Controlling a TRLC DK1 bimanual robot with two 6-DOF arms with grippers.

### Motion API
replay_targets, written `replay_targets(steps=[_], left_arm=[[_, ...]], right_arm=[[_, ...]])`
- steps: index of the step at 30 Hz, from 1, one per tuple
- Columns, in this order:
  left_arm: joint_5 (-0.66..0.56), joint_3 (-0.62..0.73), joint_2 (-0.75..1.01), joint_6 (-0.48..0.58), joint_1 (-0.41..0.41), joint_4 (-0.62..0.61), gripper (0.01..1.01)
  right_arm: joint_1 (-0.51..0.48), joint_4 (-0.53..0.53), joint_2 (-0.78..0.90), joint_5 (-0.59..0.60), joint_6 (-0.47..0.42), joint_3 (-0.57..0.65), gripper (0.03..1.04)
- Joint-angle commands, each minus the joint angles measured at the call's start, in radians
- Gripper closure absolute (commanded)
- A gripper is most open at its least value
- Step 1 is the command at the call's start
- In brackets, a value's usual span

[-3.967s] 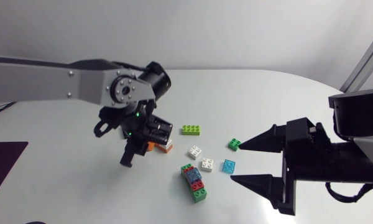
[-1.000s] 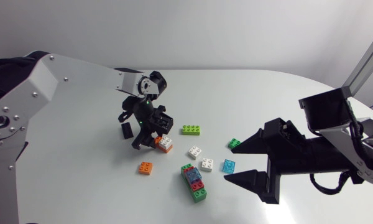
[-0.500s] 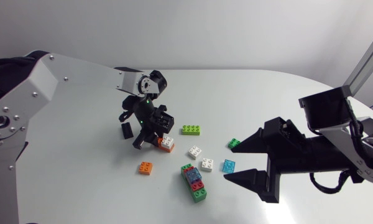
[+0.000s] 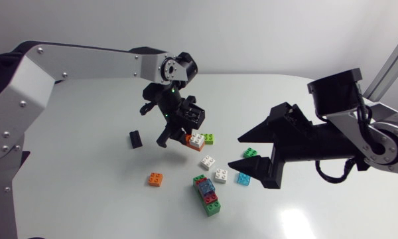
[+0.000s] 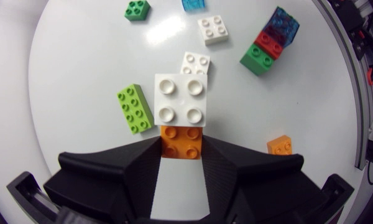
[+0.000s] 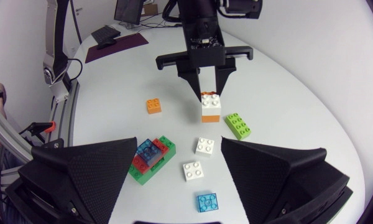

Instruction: Separate the duplo bricks

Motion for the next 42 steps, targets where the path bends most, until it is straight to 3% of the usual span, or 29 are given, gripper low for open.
replay_targets(steps=[1,12,23,42], left_arm=[[0.017,0.056,-0.027,-0.023,-0.023,-0.041,0.810],[0.139,0.182,-0.029,-0.080,-0.078,-0.194,0.810],[0.165,0.173,-0.037,-0.109,-0.117,-0.207,0.810],[0.165,0.157,-0.044,-0.123,-0.126,-0.201,0.810]], right_arm=[[0.022,0.029,0.050,0.014,0.027,0.032,0.10],[0.076,0.141,0.148,0.057,0.052,0.052,0.14],[0.077,0.163,0.151,0.075,0.052,0.049,0.21],[0.020,0.202,0.147,0.075,0.045,0.020,0.21]])
